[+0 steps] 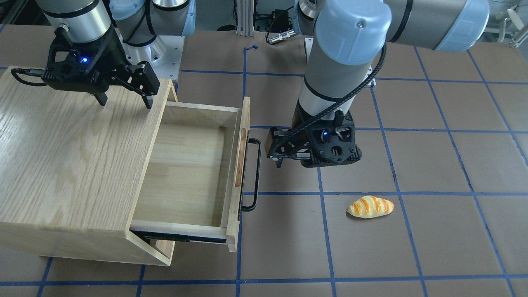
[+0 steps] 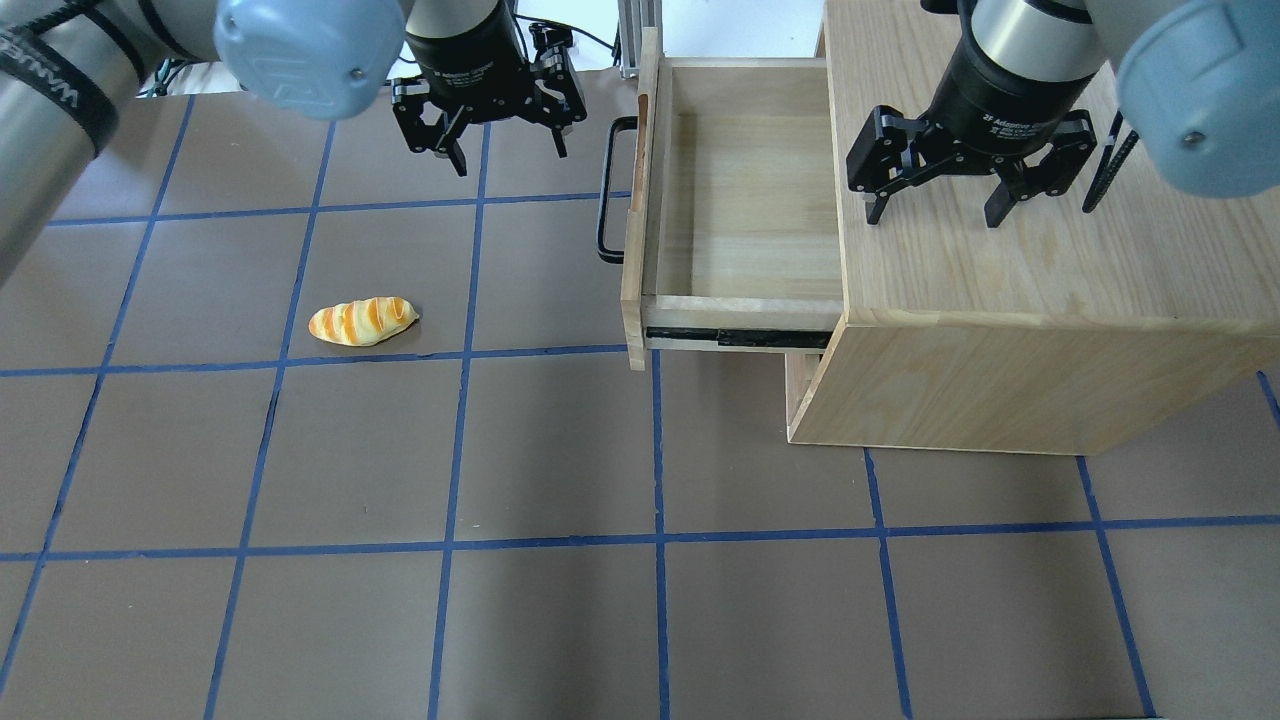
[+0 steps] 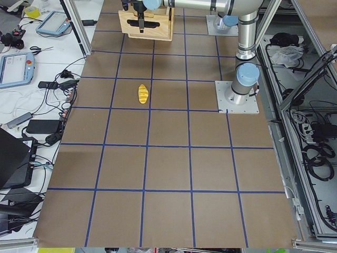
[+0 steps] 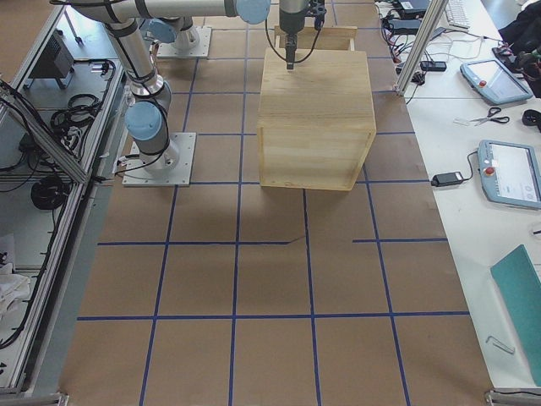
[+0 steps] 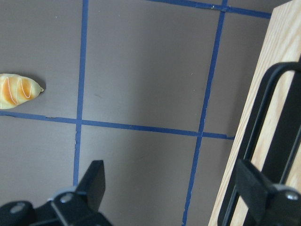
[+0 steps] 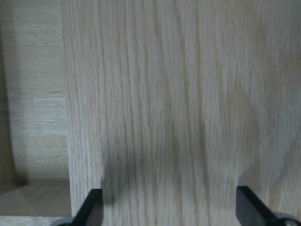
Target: Open upper drawer
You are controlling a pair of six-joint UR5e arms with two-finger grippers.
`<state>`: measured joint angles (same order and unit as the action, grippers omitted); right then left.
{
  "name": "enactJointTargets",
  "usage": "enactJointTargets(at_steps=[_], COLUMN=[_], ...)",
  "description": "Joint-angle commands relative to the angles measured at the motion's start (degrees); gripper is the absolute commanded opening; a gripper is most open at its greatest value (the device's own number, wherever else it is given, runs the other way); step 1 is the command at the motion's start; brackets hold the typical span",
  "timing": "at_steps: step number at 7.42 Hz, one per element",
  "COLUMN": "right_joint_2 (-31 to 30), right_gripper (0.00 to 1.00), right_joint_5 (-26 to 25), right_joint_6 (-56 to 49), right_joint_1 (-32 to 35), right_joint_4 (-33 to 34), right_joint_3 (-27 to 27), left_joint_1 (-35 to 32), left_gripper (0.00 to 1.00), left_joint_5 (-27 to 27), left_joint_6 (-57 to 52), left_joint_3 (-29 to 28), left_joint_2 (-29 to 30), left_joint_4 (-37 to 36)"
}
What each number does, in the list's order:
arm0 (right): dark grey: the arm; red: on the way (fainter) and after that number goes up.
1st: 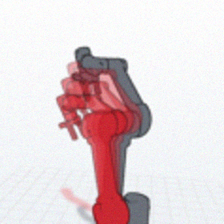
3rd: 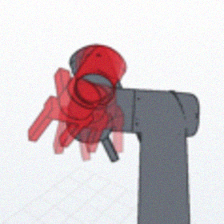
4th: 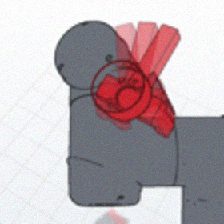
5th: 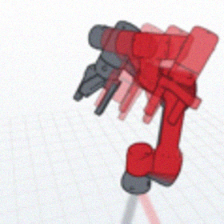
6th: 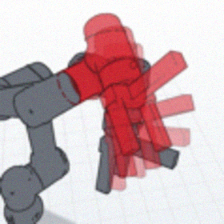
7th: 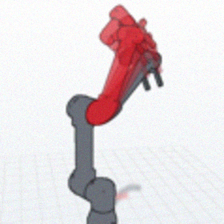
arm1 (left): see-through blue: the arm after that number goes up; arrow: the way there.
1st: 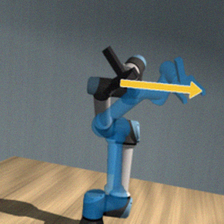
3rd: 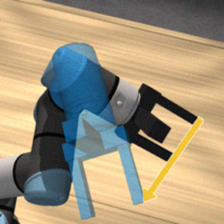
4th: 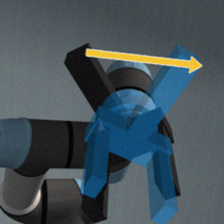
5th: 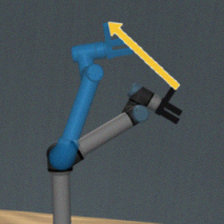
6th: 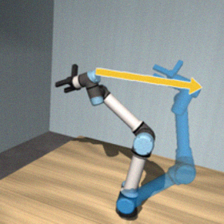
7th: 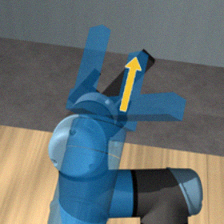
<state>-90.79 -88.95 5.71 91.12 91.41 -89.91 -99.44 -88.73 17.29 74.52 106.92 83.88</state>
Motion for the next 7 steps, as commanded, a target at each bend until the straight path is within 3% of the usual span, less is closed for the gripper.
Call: enactJointTargets(at_steps=[1, 4, 7], right_joint_2=[0.0, 0.0, 0.0], right_gripper=[1.0, 1.0, 1.0], right_joint_5=[0.0, 0.0, 0.09], right_joint_6=[0.0, 0.0, 0.0], right_joint_1=[0.02, 0.02, 0.02], right_joint_4=[0.0, 0.0, 0.0], right_joint_3=[0.0, 0.0, 0.0], left_joint_1=[6.07, 13.2, 14.36], left_gripper=[1.0, 1.0, 1.0], left_joint_5=[-0.39, -2.13, -3.29], left_joint_6=[-10.03, -19.8, -20.81], left_joint_3=[0.8, 3.6, 10.28], left_joint_2=[-3.02, -7.67, -12.33], left_joint_4=[0.24, 3.13, 2.79])
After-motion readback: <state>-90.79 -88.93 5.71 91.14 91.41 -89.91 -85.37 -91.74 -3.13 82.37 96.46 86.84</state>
